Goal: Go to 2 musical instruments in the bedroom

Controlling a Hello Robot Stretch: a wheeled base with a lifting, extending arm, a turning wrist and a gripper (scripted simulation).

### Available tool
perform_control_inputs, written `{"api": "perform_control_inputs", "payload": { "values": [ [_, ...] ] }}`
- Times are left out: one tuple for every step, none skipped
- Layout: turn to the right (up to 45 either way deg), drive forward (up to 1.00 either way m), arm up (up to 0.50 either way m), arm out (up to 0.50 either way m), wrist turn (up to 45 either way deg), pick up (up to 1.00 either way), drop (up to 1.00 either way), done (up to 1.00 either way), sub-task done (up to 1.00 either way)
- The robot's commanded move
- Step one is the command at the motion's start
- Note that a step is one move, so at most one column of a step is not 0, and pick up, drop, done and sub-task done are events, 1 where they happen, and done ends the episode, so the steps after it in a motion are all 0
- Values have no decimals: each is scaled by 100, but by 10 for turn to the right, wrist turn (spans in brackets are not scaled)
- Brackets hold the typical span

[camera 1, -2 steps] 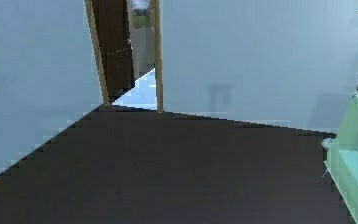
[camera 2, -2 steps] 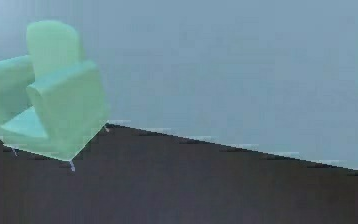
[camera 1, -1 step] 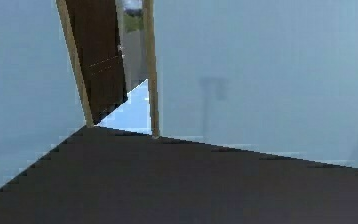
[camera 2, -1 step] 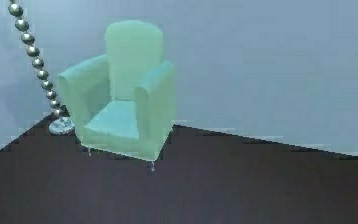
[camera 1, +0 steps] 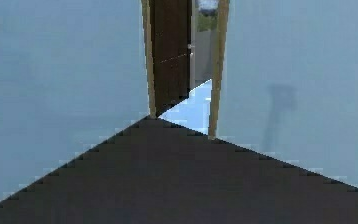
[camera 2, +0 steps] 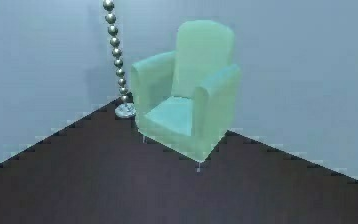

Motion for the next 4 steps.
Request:
{"api": "perform_control_inputs", "payload": {
  "values": [
    [0, 100, 0, 0, 0, 0, 0, 0, 0],
    [-30, 0, 0, 0, 0, 0, 0, 0, 0],
    [0, 80, 0, 0, 0, 0, 0, 0, 0],
    [210, 0, 0, 0, 0, 0, 0, 0, 0]
  ]
}}
